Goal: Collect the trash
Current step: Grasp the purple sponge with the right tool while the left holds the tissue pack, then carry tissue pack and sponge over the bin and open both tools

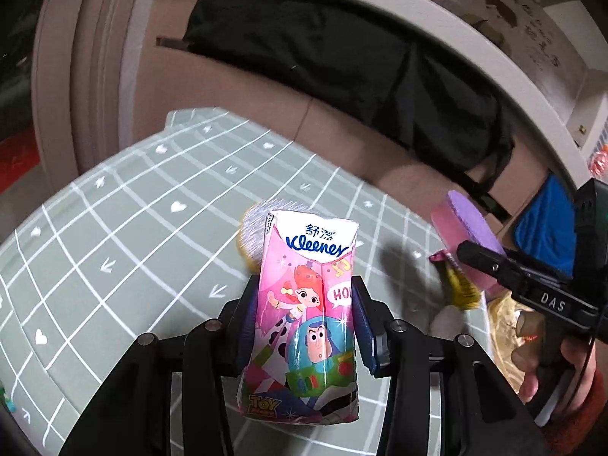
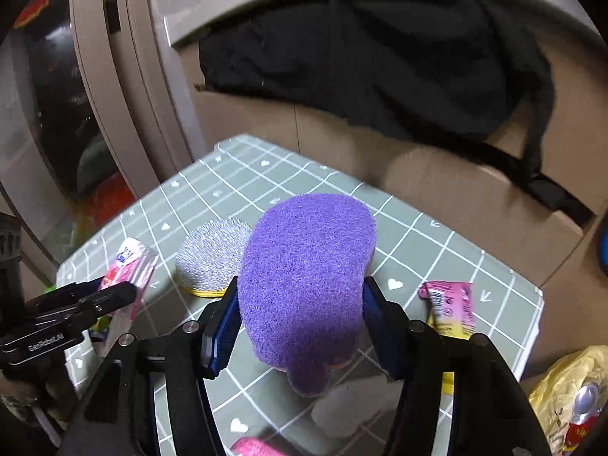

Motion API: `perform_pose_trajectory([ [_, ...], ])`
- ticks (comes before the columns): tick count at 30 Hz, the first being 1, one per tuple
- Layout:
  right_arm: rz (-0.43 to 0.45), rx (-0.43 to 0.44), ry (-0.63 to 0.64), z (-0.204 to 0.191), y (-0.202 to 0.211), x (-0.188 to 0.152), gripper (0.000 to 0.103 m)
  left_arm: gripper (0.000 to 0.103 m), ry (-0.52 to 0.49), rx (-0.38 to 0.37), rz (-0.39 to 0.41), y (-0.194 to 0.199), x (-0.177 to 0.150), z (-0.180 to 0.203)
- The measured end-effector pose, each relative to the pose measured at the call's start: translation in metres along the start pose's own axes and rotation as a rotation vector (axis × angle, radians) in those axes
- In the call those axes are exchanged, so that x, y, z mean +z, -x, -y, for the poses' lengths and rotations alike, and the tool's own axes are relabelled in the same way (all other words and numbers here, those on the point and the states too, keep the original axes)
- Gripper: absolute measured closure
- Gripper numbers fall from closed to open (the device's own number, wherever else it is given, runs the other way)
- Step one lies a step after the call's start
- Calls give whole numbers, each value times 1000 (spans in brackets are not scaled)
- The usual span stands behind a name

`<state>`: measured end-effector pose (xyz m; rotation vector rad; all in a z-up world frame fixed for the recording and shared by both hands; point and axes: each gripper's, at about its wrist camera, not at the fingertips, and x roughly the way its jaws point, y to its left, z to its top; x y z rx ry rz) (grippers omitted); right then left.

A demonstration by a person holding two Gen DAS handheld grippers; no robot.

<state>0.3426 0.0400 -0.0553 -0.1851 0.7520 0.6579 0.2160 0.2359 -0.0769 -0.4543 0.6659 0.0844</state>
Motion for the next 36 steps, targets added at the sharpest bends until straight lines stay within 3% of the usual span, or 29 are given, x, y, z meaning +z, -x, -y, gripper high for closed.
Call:
perform_pose_trajectory([
  [8, 82, -19, -31, 16, 51, -10, 46, 57, -86, -38, 59, 22, 15, 50],
  [18, 215, -85, -79, 56, 131, -36, 46, 57, -240, -108, 121, 39, 20, 145],
  [36, 318, -271, -253, 166, 237, -107, 46, 57, -434, -319, 33, 11, -22, 315],
])
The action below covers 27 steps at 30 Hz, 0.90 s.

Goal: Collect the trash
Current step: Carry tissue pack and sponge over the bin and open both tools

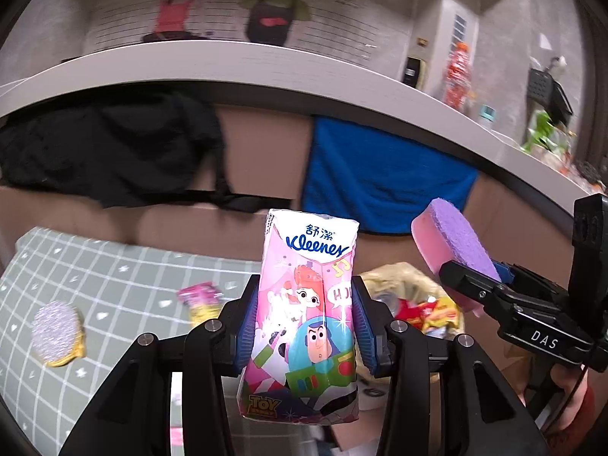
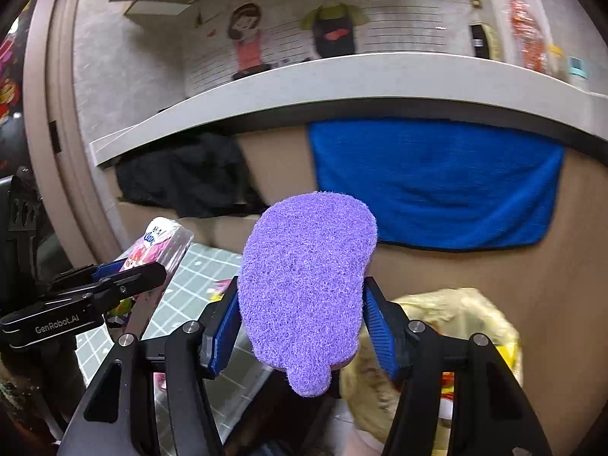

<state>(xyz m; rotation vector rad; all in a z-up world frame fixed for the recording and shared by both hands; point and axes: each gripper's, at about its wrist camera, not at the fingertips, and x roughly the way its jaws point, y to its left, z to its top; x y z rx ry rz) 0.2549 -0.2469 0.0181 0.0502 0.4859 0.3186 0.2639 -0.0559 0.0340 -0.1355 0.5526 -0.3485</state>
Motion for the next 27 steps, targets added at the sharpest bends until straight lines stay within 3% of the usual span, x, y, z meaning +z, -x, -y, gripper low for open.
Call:
perform_pose_trajectory([
  [12, 31, -144, -58, 68, 37, -4, 46, 57, -91, -96, -7, -40, 11, 73],
  [27, 13, -218, -84, 103, 31, -12, 46, 57, -135, -110, -60, -83, 9, 88],
])
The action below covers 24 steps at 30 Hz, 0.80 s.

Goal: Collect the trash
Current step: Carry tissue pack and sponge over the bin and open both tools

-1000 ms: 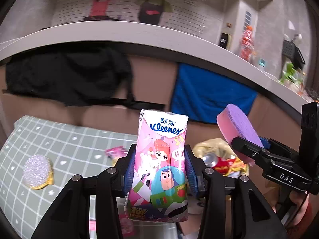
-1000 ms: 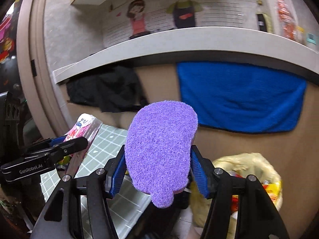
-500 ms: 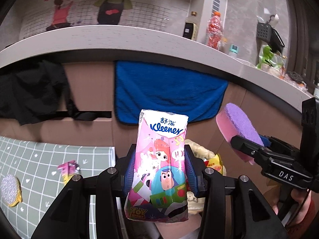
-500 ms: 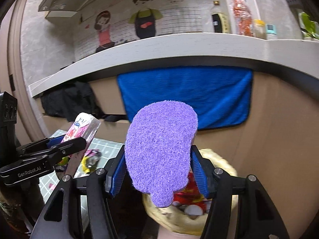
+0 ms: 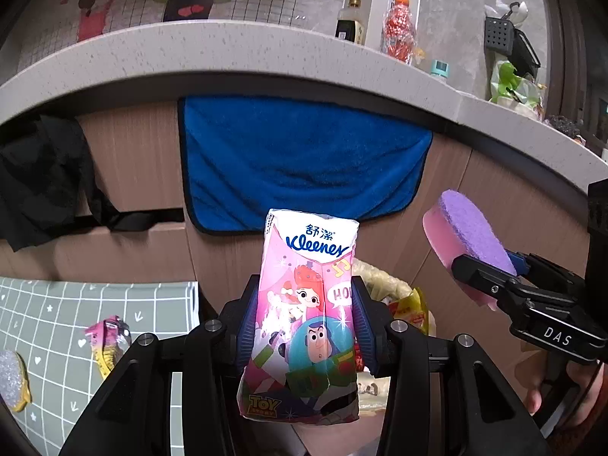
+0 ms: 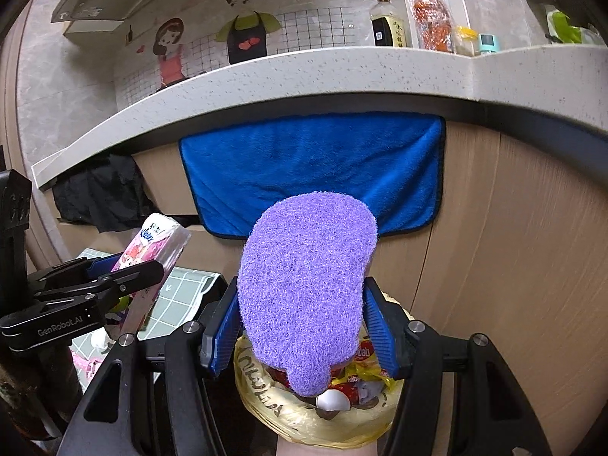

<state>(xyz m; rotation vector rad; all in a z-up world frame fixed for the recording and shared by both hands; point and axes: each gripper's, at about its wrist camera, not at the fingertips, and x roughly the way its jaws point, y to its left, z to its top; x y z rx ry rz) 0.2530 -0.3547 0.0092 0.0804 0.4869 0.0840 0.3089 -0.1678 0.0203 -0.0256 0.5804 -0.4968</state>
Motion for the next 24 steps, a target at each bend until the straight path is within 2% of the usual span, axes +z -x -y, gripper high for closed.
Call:
perform_pose_trajectory([
  [24, -60, -10, -65, 33, -30, -13, 46, 57, 39, -57, -78, -57, -10, 5],
])
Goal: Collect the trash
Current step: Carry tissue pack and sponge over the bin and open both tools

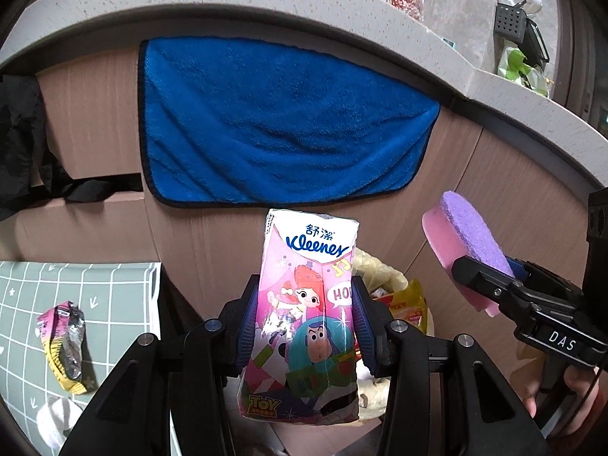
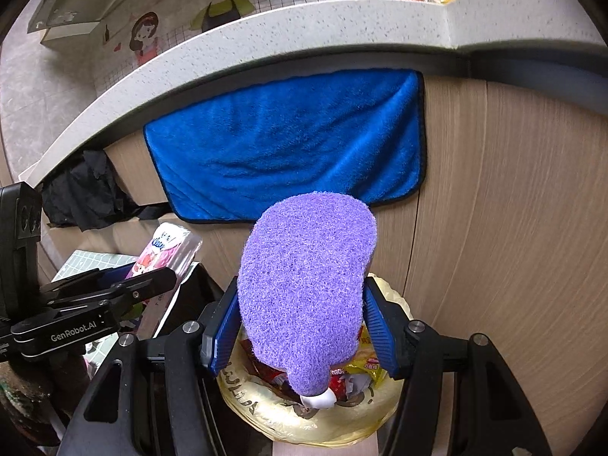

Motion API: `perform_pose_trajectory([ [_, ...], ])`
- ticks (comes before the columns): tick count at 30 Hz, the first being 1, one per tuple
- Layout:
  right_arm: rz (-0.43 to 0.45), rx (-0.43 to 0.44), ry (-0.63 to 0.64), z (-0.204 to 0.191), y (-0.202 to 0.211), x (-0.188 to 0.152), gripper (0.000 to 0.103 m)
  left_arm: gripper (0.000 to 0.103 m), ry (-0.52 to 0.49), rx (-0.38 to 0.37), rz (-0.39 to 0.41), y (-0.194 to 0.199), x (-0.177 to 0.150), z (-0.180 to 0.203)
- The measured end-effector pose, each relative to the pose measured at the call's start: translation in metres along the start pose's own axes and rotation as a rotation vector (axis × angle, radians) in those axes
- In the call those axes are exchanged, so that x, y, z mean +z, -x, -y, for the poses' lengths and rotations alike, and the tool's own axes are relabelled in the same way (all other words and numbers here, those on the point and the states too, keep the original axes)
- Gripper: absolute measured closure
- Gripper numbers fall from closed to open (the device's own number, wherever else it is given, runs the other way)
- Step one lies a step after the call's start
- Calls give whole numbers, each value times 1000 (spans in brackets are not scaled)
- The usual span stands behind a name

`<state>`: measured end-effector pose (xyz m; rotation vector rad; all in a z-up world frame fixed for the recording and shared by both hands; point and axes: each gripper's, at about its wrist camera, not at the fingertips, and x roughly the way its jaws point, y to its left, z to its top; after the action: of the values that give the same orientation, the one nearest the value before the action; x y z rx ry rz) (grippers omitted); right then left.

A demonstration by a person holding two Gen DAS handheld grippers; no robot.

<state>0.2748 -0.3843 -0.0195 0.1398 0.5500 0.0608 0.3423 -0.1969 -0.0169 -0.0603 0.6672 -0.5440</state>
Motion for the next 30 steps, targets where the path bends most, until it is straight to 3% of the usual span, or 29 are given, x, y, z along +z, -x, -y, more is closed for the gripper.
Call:
perform_pose_trajectory([
  [30, -142, 48, -131, 45, -79, -24, 45, 57, 59, -58, -178, -90, -15, -12],
])
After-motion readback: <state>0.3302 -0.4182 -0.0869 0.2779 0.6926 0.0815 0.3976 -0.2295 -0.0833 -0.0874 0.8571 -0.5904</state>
